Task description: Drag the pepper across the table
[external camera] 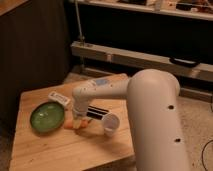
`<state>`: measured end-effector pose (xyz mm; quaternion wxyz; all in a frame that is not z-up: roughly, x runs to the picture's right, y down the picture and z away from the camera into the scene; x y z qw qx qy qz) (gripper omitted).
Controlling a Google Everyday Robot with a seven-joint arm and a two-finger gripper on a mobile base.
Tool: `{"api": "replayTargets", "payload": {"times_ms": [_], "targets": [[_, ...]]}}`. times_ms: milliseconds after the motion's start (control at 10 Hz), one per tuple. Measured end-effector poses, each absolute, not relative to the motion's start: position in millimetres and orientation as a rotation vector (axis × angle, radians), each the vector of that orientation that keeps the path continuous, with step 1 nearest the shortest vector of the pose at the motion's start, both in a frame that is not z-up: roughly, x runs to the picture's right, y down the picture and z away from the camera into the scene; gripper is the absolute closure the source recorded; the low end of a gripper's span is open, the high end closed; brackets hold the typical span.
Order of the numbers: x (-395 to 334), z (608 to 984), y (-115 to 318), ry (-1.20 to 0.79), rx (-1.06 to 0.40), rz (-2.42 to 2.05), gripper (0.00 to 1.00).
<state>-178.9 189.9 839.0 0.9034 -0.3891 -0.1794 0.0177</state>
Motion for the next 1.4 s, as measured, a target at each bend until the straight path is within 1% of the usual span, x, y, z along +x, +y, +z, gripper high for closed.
{"api": "replayTargets", "payload": {"times_ms": [600, 1100, 1400], "targets": [[-179.0, 825.0, 205.6, -0.407, -0.812, 0.014, 0.86], [-182.2, 808.2, 232.4, -0.417, -0.841, -0.022, 0.86], [-179.7, 789.7, 242.2, -0.424, -0.843, -0.05, 0.86]]}}
